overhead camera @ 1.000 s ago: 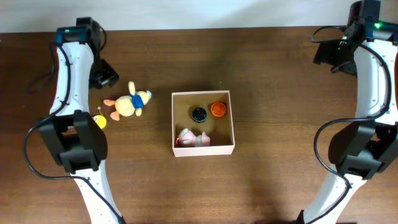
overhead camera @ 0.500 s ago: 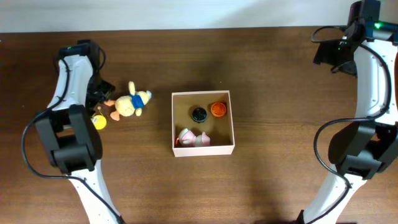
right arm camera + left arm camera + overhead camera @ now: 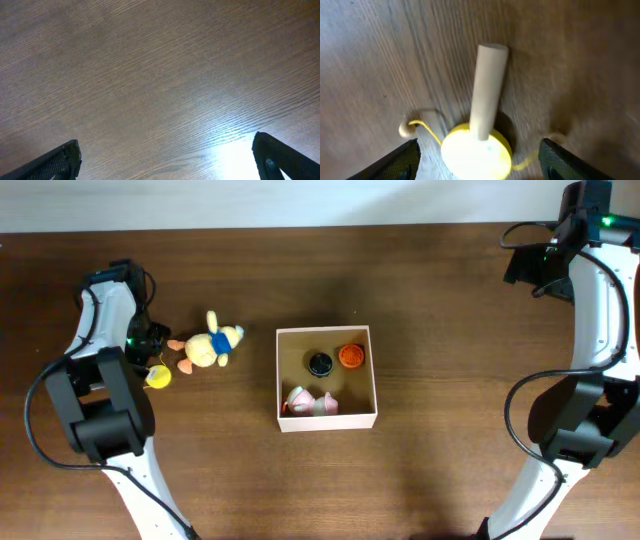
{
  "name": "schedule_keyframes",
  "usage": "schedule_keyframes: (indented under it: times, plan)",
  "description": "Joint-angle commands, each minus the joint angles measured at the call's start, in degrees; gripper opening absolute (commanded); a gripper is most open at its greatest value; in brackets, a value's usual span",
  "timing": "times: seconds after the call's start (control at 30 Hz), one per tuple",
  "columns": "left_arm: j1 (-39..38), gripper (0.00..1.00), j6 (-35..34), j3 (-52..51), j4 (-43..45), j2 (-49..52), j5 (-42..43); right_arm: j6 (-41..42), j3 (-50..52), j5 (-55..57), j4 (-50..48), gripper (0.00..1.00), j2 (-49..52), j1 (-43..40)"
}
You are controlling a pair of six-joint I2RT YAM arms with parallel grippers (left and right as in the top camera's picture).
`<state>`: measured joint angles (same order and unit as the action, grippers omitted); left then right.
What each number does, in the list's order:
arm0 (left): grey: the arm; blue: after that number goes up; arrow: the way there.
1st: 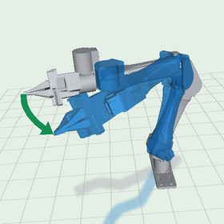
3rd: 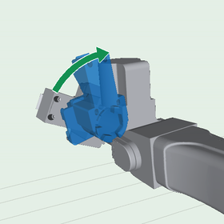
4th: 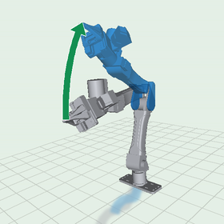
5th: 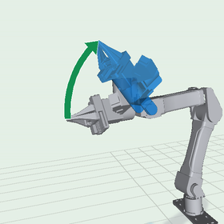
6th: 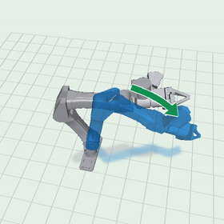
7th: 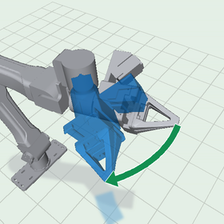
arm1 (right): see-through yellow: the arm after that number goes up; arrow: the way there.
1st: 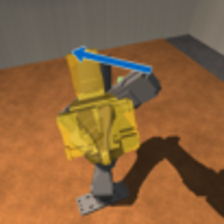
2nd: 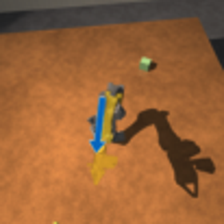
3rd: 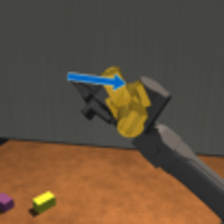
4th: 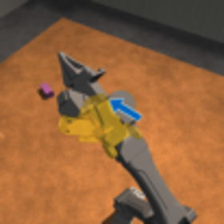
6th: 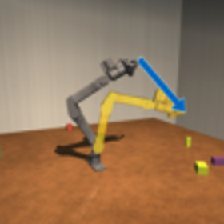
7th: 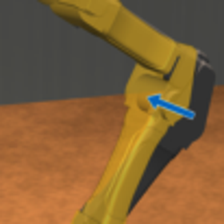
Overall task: Pack container
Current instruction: 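Lower the left gripper onto the rattle handle and close it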
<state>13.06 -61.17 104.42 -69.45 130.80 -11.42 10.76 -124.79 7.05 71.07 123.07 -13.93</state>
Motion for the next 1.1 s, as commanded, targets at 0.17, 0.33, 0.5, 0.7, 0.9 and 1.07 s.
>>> schedule_keyframes:
  times: [0.17,0.33,0.5,0.7,0.9,1.07]
  plan:
    - [2.8,0.77,-0.9,-6.9,5.0,0.5,-1.5,0.7,0.1,0.1,0.0,0.99,-0.8,0.0]
    - [4.0,0.76,3.1,-10.4,10.4,0.5,-1.5,0.7,0.1,0.1,0.0,0.99,-0.8,0.0]
    - [4.0,0.56,5.6,-12.9,14.2,0.5,-0.8,0.7,0.1,0.1,0.0,0.99,-0.8,0.0]
    - [4.0,0.35,5.8,-13.5,15.6,0.5,1.2,0.7,0.1,0.1,0.0,0.99,-0.8,0.0]
    - [4.0,0.21,6.0,-13.5,15.4,0.5,1.8,0.7,0.1,0.1,0.0,0.99,-0.8,0.0]
    - [4.0,0.14,7.1,-13.5,13.9,0.4,1.8,0.7,0.1,0.1,0.0,0.99,-0.8,0.0]
